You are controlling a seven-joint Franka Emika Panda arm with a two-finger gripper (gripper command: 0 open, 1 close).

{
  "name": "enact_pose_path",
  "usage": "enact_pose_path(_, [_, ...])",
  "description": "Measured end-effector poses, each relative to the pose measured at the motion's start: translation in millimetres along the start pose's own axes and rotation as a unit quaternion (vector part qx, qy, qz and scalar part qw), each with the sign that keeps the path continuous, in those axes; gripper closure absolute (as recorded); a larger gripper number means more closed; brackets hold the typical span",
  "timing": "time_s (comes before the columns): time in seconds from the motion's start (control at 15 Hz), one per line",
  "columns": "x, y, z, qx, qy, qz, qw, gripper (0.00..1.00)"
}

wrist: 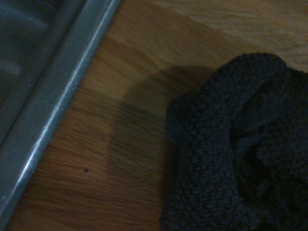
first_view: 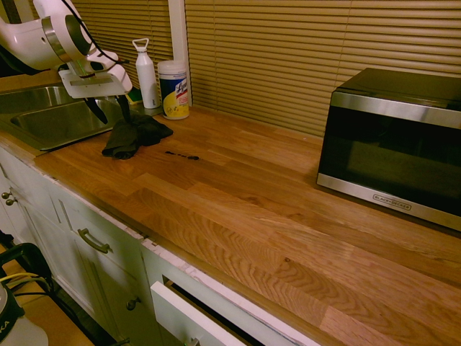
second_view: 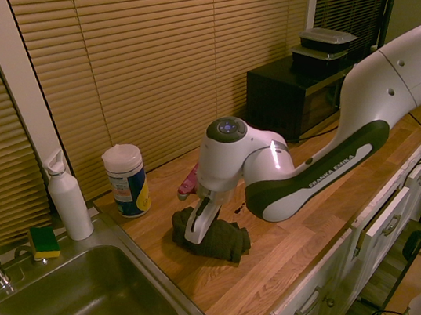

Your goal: Clear the spill

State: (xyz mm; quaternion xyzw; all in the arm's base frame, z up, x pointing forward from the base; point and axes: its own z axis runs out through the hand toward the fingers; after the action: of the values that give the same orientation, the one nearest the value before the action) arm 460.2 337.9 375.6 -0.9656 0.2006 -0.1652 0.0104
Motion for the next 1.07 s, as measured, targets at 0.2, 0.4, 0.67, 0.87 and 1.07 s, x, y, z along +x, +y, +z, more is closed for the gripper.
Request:
enact_pose_path(0.2, [-4.1,-6.1,16.8,-0.011,0.010,-0.006,1.000,0.00])
enact_pose_path(0.4, [1.3,-9.1,34.7,-0.020,0.023,-0.004,1.000,1.00])
enact_pose_path(0.67, [3.7,-11.7,44.6,-0.026,0.027,-0.004,0.999,1.00])
enact_pose_path(0.87, [9.4,-11.9,53.2,-0.032,0.029,0.002,0.999,1.00])
enact_pose_path(1.07, [16.9,-11.3,60.9,-0.038,0.028,0.009,0.999,1.00])
